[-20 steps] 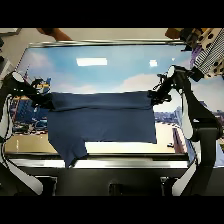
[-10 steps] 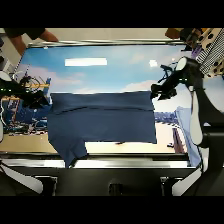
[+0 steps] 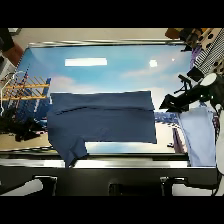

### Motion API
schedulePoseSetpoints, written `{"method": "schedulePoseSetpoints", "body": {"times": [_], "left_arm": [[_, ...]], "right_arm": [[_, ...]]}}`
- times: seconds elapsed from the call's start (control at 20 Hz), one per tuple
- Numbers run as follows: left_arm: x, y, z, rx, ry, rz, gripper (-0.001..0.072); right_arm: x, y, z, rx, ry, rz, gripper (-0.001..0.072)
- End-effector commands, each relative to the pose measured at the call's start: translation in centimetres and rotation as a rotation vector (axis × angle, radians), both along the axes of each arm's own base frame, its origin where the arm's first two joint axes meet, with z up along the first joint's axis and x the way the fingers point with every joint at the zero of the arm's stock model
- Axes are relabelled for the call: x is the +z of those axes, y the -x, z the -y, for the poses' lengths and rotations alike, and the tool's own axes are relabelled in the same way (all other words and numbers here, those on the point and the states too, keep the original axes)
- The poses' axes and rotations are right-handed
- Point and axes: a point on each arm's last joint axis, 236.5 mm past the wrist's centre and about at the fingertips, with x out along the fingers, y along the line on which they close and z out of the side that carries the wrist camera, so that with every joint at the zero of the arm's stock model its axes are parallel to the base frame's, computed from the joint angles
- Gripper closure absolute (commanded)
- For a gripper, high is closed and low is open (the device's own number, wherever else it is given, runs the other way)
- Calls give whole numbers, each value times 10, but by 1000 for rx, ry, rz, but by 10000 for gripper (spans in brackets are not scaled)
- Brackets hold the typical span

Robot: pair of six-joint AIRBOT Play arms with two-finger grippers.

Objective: Fold the clothes and pants, and hang the long-sleeved shirts on hangers.

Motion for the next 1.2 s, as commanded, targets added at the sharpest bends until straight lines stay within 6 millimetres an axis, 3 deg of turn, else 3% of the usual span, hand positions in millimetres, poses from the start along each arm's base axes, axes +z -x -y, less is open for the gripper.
{"method": "schedulePoseSetpoints", "body": {"times": [0.0, 0.2, 0.35, 0.55, 0.85, 1.1, 1.15], "left_arm": [[-17, 44, 36, 96, 16, 29, 296], [-37, 73, 53, 106, 21, -7, 297], [-50, 82, 63, 101, 41, -5, 297], [-52, 72, 64, 123, 45, 42, 297], [-61, 74, 74, 85, 32, 42, 297], [-63, 72, 90, 23, 27, 60, 328], [-63, 72, 91, 21, 27, 60, 374]], "right_arm": [[-13, 31, -10, -20, -34, -17, 238], [-7, 37, -16, -18, -54, -5, 239], [-2, 35, -18, -21, -62, 14, 239], [3, 34, -21, -24, -78, 25, 240], [14, 33, -24, -28, -88, 56, 240], [22, 32, -28, -31, -101, 78, 240], [23, 32, -29, -31, -107, 79, 240]]}}
